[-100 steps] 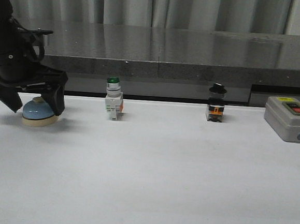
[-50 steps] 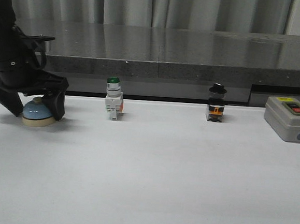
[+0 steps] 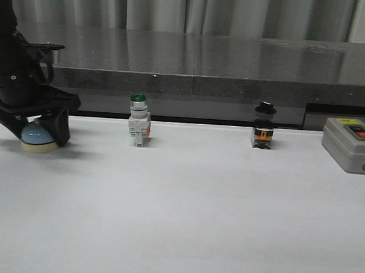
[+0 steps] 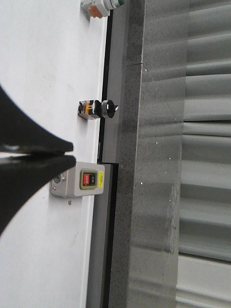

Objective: Place and press bell with both arms
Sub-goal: 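Lift the bell with the left gripper and carry it toward the table centre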

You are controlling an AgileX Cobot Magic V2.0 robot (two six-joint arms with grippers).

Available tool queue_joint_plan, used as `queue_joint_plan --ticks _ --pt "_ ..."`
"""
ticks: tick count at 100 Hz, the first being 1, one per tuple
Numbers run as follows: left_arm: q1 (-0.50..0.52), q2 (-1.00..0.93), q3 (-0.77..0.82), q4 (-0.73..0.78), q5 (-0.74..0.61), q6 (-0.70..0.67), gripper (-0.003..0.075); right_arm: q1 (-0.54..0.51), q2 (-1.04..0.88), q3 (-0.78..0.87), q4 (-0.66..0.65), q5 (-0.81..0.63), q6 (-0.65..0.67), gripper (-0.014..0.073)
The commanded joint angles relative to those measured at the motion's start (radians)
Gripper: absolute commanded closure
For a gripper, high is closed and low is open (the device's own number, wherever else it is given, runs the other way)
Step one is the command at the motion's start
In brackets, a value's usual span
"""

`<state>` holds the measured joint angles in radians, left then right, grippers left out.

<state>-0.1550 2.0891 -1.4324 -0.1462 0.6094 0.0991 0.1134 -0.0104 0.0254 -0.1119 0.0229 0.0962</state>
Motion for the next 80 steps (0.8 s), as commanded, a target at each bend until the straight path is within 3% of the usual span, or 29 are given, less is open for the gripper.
queue_joint_plan --ticks 1,40,80 --pt "-0.008 -0.076 -0.023 -0.017 -0.011 -0.003 0.0697 0.002 -0.018 -0.014 -0.008 -0.084 -0.004 0.0654" --pt "-0.047 -0.320 -0.023 -0.027 0.074 -0.003 0.0701 0.002 -0.018 -0.014 -0.008 -0.084 -0.004 0.0654" --pt "-0.342 -0.352 -0.023 -0.027 0.035 -0.003 0.0701 0.002 -0.018 -0.014 -0.008 -0.084 -0.004 0.0654"
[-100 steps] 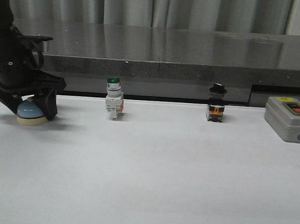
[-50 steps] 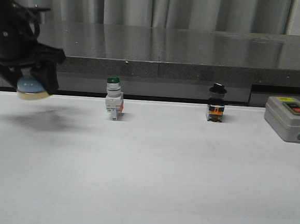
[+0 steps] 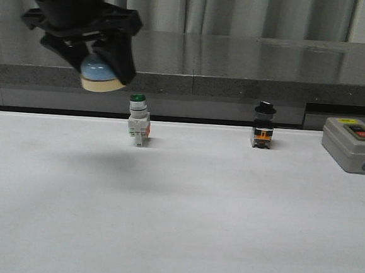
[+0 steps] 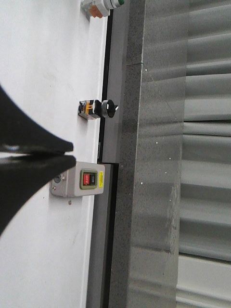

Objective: Place and press bell with both arms
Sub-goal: 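Lift the bell with the left gripper and carry it toward the table centre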

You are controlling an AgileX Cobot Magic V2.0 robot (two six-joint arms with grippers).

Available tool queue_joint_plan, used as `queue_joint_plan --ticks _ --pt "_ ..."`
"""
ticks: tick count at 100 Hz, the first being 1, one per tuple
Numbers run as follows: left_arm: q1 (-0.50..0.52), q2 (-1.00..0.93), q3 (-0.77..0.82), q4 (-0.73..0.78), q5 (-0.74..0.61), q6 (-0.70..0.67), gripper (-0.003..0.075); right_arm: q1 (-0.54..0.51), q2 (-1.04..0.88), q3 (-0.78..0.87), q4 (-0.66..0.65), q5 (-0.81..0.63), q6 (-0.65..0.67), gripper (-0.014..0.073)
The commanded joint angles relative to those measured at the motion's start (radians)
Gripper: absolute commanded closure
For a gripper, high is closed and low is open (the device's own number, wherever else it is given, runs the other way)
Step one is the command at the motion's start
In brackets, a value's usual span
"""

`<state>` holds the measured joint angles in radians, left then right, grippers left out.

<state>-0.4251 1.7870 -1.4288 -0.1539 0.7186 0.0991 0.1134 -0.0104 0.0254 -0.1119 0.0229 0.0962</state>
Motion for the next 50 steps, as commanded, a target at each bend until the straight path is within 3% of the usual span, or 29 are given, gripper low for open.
queue_joint_plan --ticks 1,21,50 --pt "-0.077 -0.050 -0.026 -0.020 -0.078 -0.003 0.0701 0.002 -0.018 -0.014 -0.008 -0.084 -0.004 0.0654" --pt "-0.198 -0.026 -0.026 -0.020 -0.190 -0.003 0.0700 0.002 -0.018 -0.014 -0.008 -0.084 -0.004 0.0654" --pt "-0.254 0.108 -0.028 -0.020 -0.208 -0.003 0.0697 0.002 -0.018 -0.014 -0.008 -0.084 -0.004 0.0654"
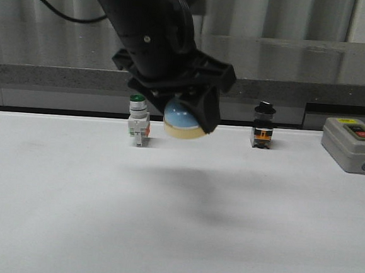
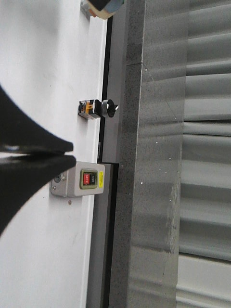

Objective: Place and press bell with both arms
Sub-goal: 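Lift the bell with the left gripper and carry it toward the table centre, then lower the bell onto the table and open the left gripper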

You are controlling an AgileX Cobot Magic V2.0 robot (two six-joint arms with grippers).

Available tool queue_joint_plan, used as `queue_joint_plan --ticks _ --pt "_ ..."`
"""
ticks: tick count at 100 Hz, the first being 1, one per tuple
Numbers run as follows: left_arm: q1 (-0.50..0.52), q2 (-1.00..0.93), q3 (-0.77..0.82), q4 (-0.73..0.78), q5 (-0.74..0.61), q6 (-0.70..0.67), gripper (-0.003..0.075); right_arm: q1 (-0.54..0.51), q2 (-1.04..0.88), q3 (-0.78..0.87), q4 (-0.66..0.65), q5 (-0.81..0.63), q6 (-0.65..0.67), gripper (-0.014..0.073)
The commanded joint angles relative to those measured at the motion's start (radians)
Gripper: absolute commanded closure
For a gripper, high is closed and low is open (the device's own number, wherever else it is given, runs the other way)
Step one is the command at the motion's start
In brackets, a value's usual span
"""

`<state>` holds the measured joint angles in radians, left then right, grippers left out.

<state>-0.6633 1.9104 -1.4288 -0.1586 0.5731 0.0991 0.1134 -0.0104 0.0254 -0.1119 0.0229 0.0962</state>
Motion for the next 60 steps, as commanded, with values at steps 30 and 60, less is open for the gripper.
queue_joint_plan --ticks 30,60 --pt "-0.022 0.098 -0.107 -0.028 -0.062 -0.003 0.0697 0.002 -0.018 -0.014 -0.008 -0.084 -0.004 0.0654" --pt "-0.022 0.140 -0.114 -0.030 -0.048 -0.003 0.0609 0.002 -0.018 -0.014 -0.008 -0.084 -0.004 0.0654"
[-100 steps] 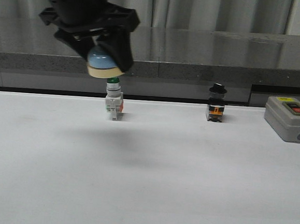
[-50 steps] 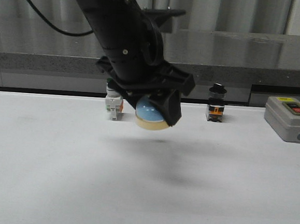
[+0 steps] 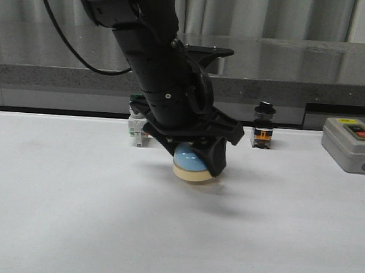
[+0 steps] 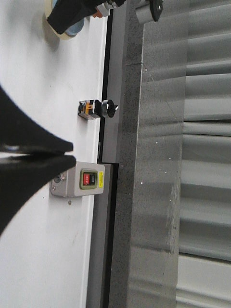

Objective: Place and press bell with both arms
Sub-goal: 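Lower the bell onto the table and open the left gripper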

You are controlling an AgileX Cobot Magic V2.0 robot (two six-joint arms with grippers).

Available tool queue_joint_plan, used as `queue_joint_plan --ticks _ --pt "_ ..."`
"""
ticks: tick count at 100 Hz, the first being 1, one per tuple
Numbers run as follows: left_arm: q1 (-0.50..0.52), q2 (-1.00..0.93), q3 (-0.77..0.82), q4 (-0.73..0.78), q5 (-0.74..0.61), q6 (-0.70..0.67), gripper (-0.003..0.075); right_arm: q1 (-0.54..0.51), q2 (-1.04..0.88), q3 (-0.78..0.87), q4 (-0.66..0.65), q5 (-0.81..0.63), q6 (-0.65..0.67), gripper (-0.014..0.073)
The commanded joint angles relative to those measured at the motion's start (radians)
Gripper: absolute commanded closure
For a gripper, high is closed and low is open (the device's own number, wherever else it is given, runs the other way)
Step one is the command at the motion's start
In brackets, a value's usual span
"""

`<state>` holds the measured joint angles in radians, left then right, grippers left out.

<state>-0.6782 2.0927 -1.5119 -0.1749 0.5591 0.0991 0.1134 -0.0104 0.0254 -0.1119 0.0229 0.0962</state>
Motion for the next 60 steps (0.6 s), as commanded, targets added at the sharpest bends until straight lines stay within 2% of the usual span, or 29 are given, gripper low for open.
queue_joint_plan --ticks 1,22,46,53,60 --pt "-0.007 -0.041 -0.031 -0.014 -0.034 -0.003 0.0605 0.002 -0.018 -0.014 -0.008 -0.084 -0.004 0.0654" --pt "-0.007 -0.030 -0.031 -0.014 -0.009 -0.003 0.0447 0.002 -0.018 -0.014 -0.008 -0.084 -0.004 0.0654" --pt "-0.007 -0.030 -0.031 -0.014 -0.013 -0.003 0.0114 0.002 -0.018 -0.014 -0.008 -0.084 -0.004 0.0654" --pt "-0.007 -0.030 -0.031 -0.014 -0.011 -0.003 0.0078 0.002 -0.018 -0.014 -0.008 -0.084 -0.004 0.0654" --pt "-0.007 -0.030 -0.031 -0.014 -0.009 -0.003 0.0078 0.002 -0.018 -0.014 -0.008 -0.084 -0.004 0.0654"
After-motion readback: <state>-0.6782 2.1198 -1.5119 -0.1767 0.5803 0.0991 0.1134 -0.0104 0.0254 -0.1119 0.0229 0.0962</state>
